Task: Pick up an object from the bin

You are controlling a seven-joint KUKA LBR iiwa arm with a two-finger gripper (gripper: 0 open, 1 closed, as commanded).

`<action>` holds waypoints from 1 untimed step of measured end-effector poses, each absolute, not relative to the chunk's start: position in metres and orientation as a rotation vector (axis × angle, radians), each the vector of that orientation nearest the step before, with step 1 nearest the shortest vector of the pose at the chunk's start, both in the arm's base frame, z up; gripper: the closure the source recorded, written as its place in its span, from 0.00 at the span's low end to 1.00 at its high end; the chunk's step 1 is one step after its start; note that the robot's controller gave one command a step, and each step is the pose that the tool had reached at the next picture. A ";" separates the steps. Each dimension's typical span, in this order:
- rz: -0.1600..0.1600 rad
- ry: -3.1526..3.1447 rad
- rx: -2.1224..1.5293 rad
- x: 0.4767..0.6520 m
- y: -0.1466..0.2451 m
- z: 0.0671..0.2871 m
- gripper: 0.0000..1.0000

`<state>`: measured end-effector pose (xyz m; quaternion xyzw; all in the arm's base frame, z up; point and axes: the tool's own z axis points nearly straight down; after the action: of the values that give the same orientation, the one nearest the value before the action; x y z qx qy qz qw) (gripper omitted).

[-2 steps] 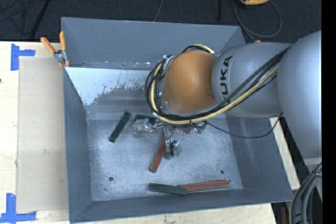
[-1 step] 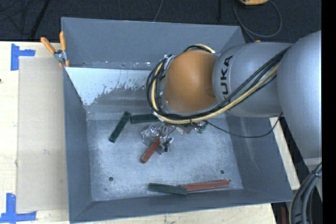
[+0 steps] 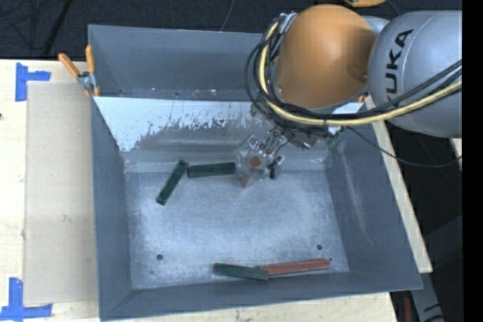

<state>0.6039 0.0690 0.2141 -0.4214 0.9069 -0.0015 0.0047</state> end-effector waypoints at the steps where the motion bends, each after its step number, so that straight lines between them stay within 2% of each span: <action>1: 0.010 2.844 -1.350 0.597 0.124 0.128 1.00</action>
Offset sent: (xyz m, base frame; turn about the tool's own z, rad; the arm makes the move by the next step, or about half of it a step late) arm -0.0039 0.0504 -0.0804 -0.0115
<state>0.5973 0.1238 0.1281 -0.4288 0.9034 0.0031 -0.0034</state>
